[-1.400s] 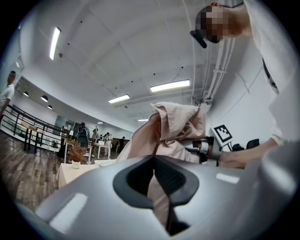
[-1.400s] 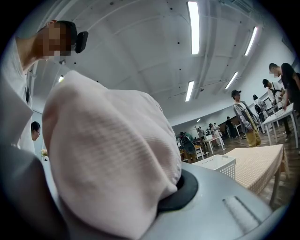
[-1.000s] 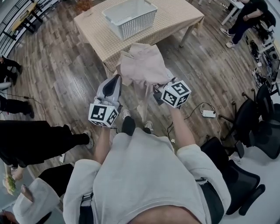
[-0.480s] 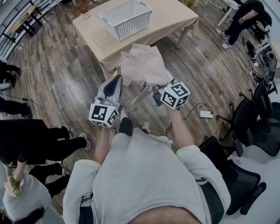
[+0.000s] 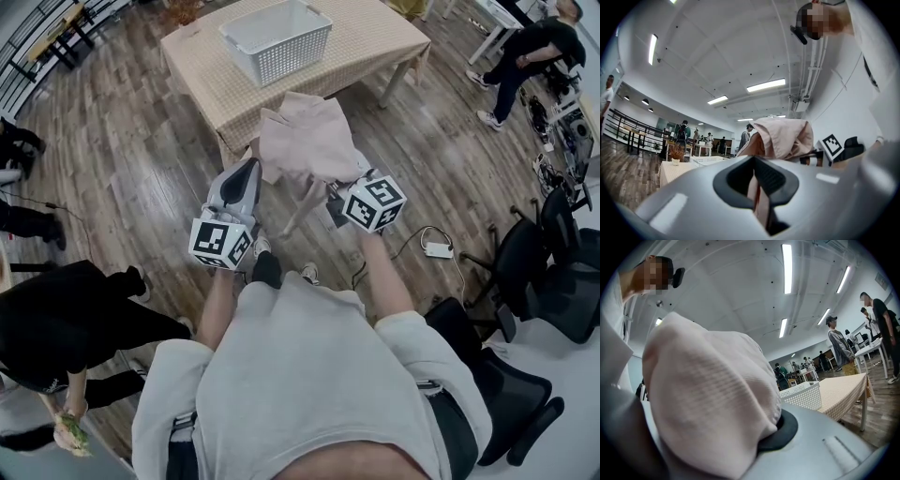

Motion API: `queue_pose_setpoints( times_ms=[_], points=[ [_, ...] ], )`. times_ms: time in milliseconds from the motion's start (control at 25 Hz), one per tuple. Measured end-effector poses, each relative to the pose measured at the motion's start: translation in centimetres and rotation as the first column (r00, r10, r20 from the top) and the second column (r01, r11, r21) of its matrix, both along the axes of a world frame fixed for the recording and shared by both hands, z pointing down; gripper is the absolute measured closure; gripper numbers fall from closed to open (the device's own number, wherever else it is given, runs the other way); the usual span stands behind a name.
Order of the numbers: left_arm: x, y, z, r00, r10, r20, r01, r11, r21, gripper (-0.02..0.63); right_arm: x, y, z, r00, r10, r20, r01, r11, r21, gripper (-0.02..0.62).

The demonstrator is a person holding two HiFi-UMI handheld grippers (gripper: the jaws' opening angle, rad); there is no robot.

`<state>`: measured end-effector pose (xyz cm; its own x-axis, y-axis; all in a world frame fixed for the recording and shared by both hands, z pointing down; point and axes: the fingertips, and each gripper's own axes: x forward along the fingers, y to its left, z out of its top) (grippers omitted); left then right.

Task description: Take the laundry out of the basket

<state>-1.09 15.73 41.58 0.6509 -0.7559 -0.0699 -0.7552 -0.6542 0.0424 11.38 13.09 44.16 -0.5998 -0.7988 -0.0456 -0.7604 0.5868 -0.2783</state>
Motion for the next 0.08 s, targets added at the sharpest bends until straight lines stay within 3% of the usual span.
queue_pose_setpoints(
  times_ms=[80],
  points=[
    [-0.12,-0.29,-0.07,1.000,0.000,-0.002,0.000,1.000,-0.002,0.595,-0.08,-0.30,0.05,1.000,0.001,0.004,-0.001,1.000,-0.004,0.508]
  ],
)
